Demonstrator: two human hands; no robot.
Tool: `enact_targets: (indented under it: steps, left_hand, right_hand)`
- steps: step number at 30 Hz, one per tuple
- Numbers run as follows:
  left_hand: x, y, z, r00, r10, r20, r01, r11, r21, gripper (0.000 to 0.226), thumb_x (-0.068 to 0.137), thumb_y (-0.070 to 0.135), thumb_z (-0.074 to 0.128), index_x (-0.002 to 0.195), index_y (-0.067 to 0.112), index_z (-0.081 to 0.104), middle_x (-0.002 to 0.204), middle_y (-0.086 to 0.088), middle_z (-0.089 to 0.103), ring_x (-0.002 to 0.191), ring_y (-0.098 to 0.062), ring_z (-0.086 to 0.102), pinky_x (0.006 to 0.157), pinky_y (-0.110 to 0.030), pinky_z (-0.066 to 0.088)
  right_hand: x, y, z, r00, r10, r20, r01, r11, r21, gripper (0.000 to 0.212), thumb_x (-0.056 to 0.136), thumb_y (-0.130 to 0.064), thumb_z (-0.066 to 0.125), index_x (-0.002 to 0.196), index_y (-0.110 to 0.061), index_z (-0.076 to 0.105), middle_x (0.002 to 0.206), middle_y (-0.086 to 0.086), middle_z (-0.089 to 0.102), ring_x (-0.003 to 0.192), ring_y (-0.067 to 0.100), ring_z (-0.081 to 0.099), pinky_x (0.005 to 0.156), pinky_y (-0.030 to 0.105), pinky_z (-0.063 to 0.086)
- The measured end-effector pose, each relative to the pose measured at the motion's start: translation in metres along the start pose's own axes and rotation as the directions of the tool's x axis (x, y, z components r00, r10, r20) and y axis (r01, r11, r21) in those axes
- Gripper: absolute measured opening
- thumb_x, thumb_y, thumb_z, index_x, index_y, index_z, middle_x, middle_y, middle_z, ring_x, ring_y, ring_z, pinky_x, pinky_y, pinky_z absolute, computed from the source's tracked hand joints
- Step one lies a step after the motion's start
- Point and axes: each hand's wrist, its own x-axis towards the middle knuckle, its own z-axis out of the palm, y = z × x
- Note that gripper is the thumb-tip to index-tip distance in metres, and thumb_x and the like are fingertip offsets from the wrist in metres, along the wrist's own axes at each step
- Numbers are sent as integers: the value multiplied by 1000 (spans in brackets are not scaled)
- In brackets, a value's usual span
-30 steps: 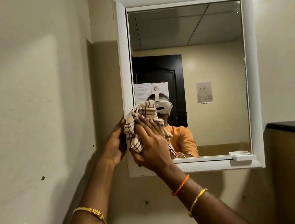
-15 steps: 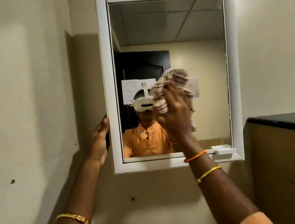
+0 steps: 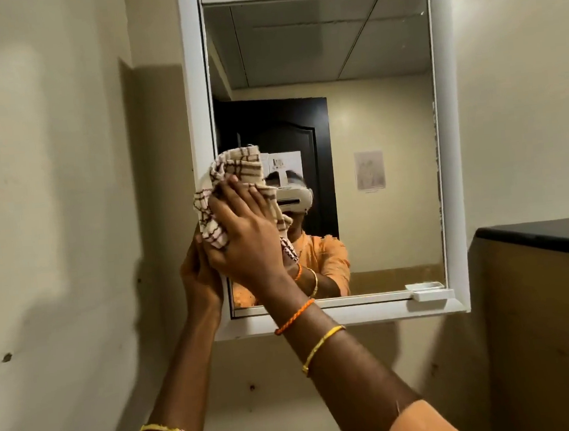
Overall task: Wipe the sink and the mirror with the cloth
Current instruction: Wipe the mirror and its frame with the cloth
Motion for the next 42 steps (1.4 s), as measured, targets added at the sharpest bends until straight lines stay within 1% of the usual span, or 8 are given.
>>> enact_targets:
  steps: [5, 10, 13, 19, 27, 32, 38, 42]
  left_hand:
    - [-4, 9, 1, 997, 47, -63, -33, 980, 196, 29, 100, 18, 37, 124, 12, 50, 100, 9, 63, 87, 12, 58, 83, -8, 44]
    - [-11, 6, -2, 994, 54, -99, -16, 937, 348, 44, 98, 33, 38, 128, 3, 53, 125, -4, 57, 121, -15, 50, 102, -25, 38]
    - [-19, 0, -6, 988, 85, -125, -26, 911, 412, 52, 99, 34, 34, 113, -13, 53, 121, -33, 55, 117, -41, 49, 101, -46, 40]
    - [-35, -9, -9, 987, 77, -140, -2, 883, 470, 58, 100, 34, 31, 107, -23, 40, 115, -45, 43, 110, -55, 42, 97, -59, 36]
    - [-35, -9, -11, 986, 109, -129, -32, 868, 496, 54, 100, 33, 30, 105, -17, 49, 108, -42, 51, 106, -49, 48, 96, -51, 41]
    - [-39, -8, -6, 985, 144, -99, -75, 861, 503, 47, 101, 30, 29, 92, -12, 50, 72, -26, 45, 76, -37, 42, 69, -35, 41]
    - [-38, -14, -7, 979, 172, -105, -91, 843, 530, 33, 102, 28, 28, 75, 9, 36, 57, 4, 34, 50, 9, 42, 53, -7, 32]
    - [-37, -16, -13, 983, 170, -71, -108, 843, 528, 43, 101, 30, 29, 89, -6, 50, 83, -21, 59, 81, -15, 58, 76, -33, 41]
  right_hand:
    - [-7, 27, -21, 1000, -13, -17, 12, 996, -88, 52, 76, -36, 59, 123, -15, 59, 142, 11, 49, 138, 27, 37, 117, 40, 19]
    - [-25, 88, -76, 981, 139, -136, -157, 979, -132, 47, 80, -39, 62, 122, -16, 61, 142, 10, 49, 137, 23, 38, 114, 45, 26]
    - [-35, 130, -117, 950, 220, -219, -255, 956, -143, 48, 79, -37, 65, 119, -12, 61, 139, 13, 52, 133, 27, 42, 110, 49, 32]
    - [-55, 161, -150, 918, 266, -294, -314, 940, -130, 56, 80, -40, 53, 121, -3, 59, 137, 20, 52, 133, 33, 43, 108, 54, 34]
    - [-85, 157, -146, 870, 393, -297, -378, 919, 110, 53, 82, -25, 56, 129, -2, 51, 144, 14, 44, 140, 23, 32, 115, 45, 27]
    - [-102, 151, -146, 845, 475, -247, -444, 879, 170, 52, 82, -24, 57, 129, -4, 49, 149, 11, 37, 142, 21, 26, 117, 35, 23]
    - [-95, 97, -100, 844, 490, -216, -416, 854, 311, 54, 77, -17, 63, 125, 2, 48, 133, 24, 48, 124, 29, 44, 107, 29, 35]
    - [-101, 46, -54, 899, 407, -160, -335, 877, 345, 49, 76, -1, 67, 122, 3, 51, 140, 22, 44, 136, 27, 36, 112, 45, 29]
